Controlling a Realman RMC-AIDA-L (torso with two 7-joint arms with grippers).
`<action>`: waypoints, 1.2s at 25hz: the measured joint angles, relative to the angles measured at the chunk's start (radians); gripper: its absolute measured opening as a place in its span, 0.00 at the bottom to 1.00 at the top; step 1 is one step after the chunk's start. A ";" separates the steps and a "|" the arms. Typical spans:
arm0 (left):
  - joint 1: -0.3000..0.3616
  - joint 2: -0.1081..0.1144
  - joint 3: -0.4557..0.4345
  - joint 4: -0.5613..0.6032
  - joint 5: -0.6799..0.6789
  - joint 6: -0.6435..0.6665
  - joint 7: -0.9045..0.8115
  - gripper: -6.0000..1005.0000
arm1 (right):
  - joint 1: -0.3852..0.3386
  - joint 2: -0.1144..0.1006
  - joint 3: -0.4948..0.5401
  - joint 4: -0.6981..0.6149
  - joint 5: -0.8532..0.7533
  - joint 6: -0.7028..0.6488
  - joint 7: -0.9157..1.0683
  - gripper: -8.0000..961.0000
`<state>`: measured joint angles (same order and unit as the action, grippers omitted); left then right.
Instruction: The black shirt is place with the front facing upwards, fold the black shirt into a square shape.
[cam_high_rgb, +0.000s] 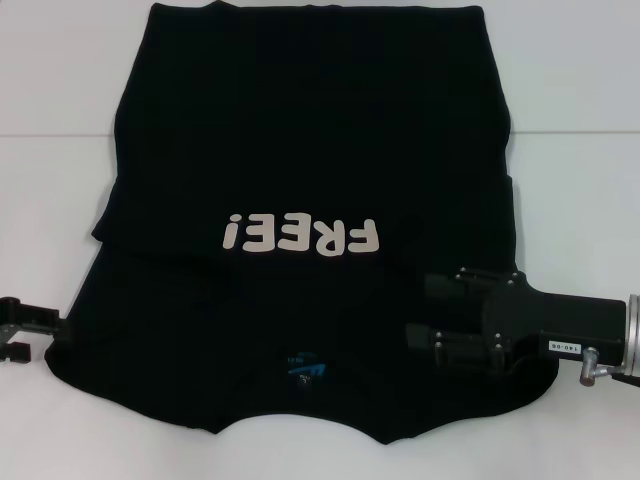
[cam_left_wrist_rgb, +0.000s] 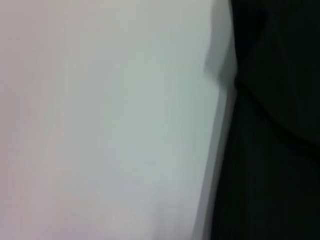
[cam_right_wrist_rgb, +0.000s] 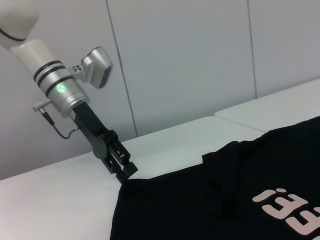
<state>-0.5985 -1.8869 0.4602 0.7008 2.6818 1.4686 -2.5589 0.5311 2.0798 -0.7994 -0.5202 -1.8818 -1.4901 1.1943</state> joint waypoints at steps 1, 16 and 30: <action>-0.002 0.000 0.001 -0.009 -0.002 -0.008 0.003 0.64 | 0.000 0.000 0.000 0.000 0.000 -0.001 0.000 0.81; -0.024 -0.014 0.002 -0.034 -0.006 -0.008 0.019 0.61 | 0.001 0.002 0.000 0.000 0.001 -0.015 0.007 0.81; -0.032 -0.027 0.029 -0.023 -0.012 -0.014 0.058 0.46 | -0.013 -0.003 0.008 -0.004 0.003 -0.038 0.033 0.81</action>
<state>-0.6305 -1.9138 0.4890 0.6780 2.6698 1.4550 -2.5005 0.5185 2.0767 -0.7915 -0.5245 -1.8784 -1.5285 1.2270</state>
